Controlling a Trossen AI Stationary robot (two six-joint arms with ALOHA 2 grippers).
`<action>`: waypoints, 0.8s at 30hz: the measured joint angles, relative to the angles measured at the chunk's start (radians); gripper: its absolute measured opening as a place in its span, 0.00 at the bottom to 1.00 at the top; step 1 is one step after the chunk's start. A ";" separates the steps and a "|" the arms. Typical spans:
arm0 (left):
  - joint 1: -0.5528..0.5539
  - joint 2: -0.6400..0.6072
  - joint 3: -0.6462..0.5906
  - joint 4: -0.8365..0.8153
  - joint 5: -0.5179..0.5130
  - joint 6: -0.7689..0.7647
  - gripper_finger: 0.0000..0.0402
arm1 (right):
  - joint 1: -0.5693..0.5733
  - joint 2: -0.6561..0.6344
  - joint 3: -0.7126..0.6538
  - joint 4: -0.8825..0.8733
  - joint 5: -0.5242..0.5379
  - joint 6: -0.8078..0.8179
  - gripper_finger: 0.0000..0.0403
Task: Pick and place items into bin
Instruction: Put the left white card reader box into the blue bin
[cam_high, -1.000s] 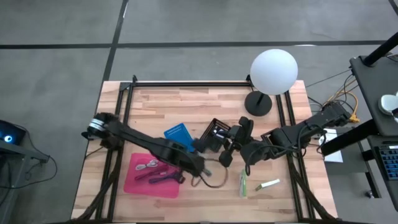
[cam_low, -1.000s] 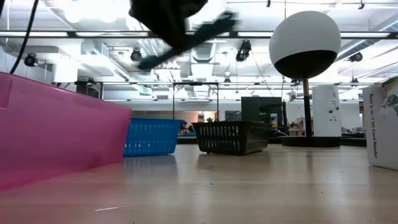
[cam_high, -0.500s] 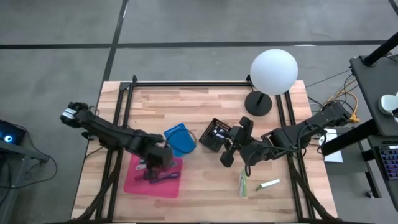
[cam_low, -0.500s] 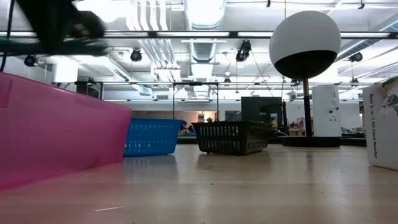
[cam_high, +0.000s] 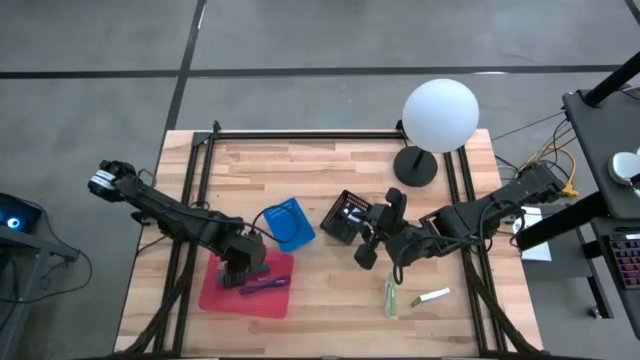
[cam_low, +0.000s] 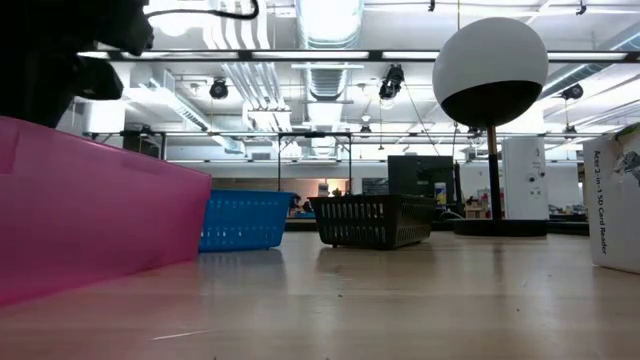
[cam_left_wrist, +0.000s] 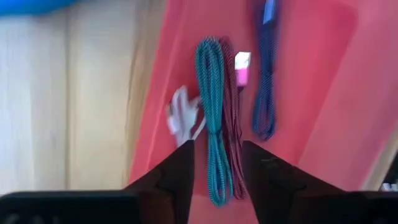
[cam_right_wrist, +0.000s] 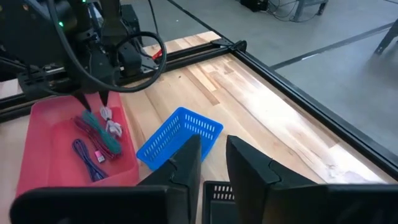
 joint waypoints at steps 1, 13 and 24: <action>0.000 -0.002 0.000 0.022 0.000 0.015 0.30 | 0.000 0.000 0.000 0.000 0.000 0.002 0.17; 0.002 -0.032 0.000 0.275 -0.037 0.077 0.40 | 0.000 0.002 0.000 -0.033 -0.252 0.547 0.34; 0.002 -0.056 0.000 0.286 -0.071 0.079 0.40 | 0.010 0.036 0.000 -0.267 -0.761 1.135 0.46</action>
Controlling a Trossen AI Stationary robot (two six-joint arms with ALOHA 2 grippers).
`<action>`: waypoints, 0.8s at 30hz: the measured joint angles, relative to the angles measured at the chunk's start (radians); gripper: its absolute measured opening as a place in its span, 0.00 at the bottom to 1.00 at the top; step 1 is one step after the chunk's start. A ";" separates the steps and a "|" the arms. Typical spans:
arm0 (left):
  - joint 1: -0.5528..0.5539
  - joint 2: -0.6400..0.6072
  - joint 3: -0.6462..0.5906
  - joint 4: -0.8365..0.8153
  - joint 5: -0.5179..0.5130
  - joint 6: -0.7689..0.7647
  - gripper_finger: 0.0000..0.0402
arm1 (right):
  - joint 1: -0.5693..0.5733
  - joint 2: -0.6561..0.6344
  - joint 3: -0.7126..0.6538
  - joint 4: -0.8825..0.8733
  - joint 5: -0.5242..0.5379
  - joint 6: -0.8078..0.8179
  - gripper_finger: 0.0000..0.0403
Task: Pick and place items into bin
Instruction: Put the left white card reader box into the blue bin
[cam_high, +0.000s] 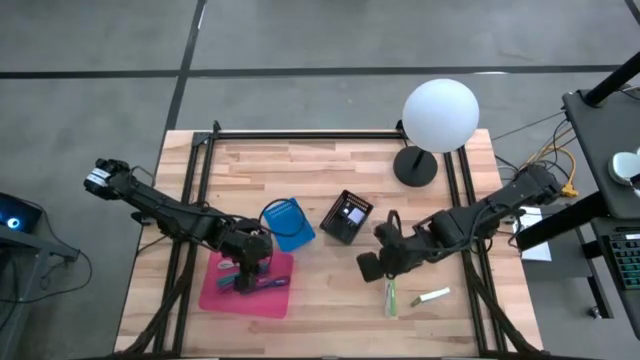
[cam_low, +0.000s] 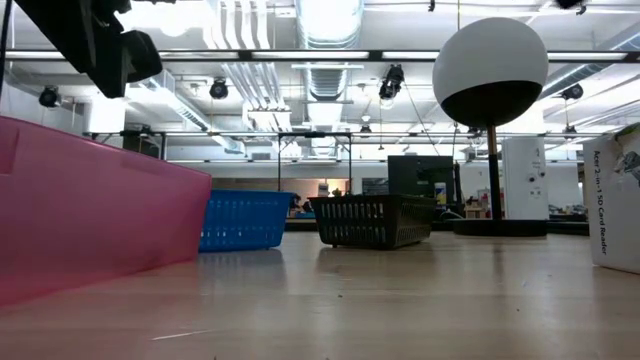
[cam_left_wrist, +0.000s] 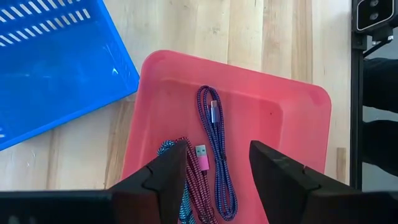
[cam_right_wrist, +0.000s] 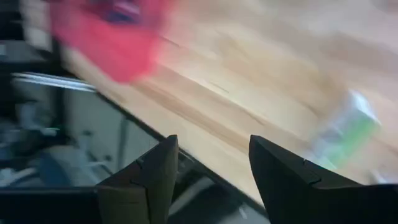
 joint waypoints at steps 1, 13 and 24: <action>0.000 0.000 0.000 0.000 0.000 0.000 0.40 | 0.005 0.006 0.000 -0.038 -0.027 0.026 0.45; 0.000 0.001 -0.001 0.000 0.000 -0.002 0.40 | 0.049 0.141 0.000 -0.209 -0.103 0.149 0.44; 0.000 0.000 -0.002 -0.001 0.000 -0.004 0.40 | 0.049 0.235 0.000 -0.259 -0.105 0.130 0.44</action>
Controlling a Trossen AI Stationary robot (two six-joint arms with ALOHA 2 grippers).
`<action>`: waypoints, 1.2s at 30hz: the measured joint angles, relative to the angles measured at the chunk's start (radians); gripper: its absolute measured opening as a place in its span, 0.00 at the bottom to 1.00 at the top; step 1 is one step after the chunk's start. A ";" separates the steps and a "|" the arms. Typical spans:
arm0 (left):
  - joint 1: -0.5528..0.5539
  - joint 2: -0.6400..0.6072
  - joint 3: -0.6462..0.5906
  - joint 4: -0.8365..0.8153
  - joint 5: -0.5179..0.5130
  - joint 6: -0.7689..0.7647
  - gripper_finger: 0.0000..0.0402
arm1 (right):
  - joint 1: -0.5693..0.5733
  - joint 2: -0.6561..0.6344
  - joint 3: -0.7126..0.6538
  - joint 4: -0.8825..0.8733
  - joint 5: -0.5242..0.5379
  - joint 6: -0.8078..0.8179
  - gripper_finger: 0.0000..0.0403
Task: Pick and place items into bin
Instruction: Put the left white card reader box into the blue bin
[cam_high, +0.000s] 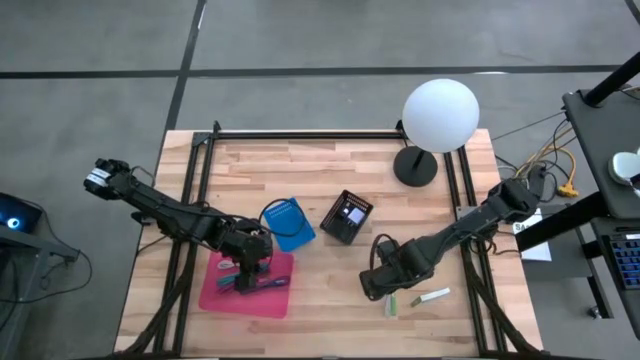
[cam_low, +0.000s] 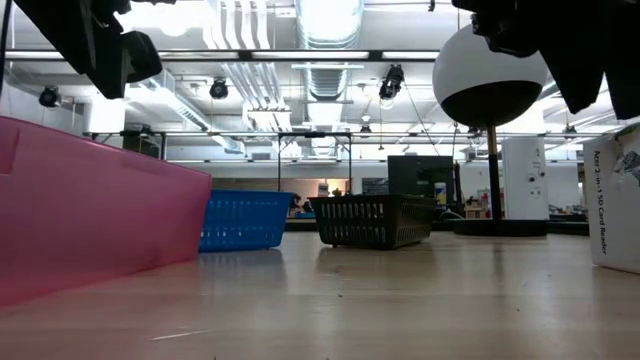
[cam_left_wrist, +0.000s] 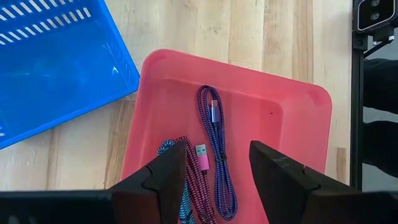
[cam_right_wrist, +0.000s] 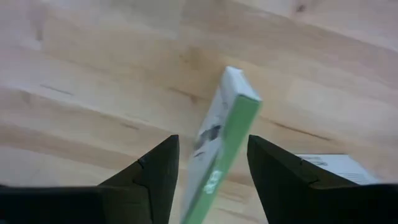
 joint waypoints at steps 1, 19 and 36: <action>0.000 0.000 0.000 0.000 0.000 0.000 0.40 | 0.000 0.000 0.000 -0.006 0.001 0.000 0.44; 0.000 -0.004 -0.001 0.001 0.001 0.002 0.40 | -0.001 0.001 -0.045 -0.012 0.006 -0.017 0.43; 0.000 -0.004 -0.001 0.000 0.001 0.004 0.40 | -0.003 0.001 -0.119 0.116 0.010 -0.016 0.30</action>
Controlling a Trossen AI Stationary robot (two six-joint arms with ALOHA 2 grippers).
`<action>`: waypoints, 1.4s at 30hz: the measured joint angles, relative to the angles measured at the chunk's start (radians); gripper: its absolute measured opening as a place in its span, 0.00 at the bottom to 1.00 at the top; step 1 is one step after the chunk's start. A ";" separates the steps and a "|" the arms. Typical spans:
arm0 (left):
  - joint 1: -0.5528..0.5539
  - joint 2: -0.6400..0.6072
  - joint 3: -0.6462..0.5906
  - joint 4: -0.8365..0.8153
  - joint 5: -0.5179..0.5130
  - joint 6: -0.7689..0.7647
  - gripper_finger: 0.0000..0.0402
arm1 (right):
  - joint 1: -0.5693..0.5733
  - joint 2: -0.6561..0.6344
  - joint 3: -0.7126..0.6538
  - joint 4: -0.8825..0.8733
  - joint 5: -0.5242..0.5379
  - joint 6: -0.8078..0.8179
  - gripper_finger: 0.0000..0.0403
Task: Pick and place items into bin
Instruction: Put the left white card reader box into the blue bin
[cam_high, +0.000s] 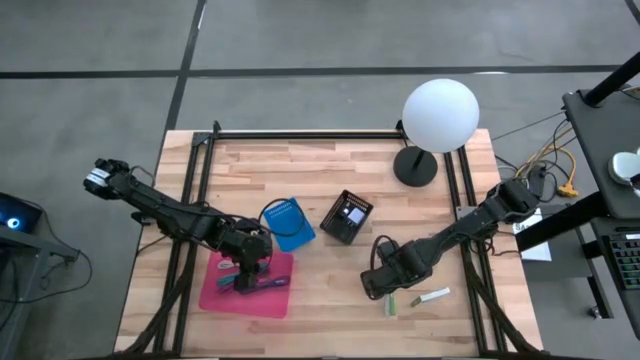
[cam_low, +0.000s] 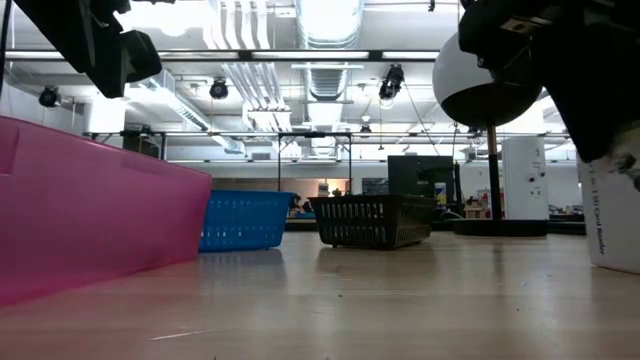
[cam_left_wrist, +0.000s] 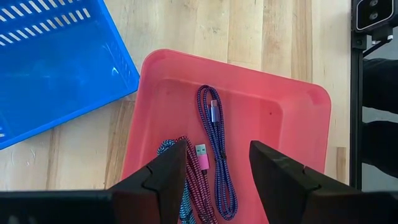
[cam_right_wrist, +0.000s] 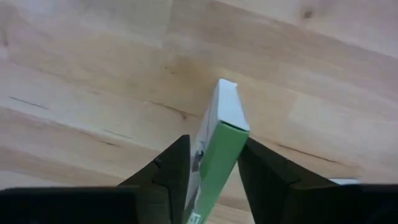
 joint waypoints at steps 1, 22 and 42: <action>0.000 0.000 0.000 0.000 0.000 0.000 0.40 | 0.000 0.000 -0.008 0.020 -0.001 0.000 0.28; 0.000 -0.106 -0.008 0.316 -0.100 0.200 0.40 | 0.017 -0.058 0.110 0.131 0.471 -0.221 0.04; 0.113 -0.187 -0.240 1.221 -0.002 0.198 0.40 | 0.115 -0.154 0.157 0.888 1.070 -1.373 0.04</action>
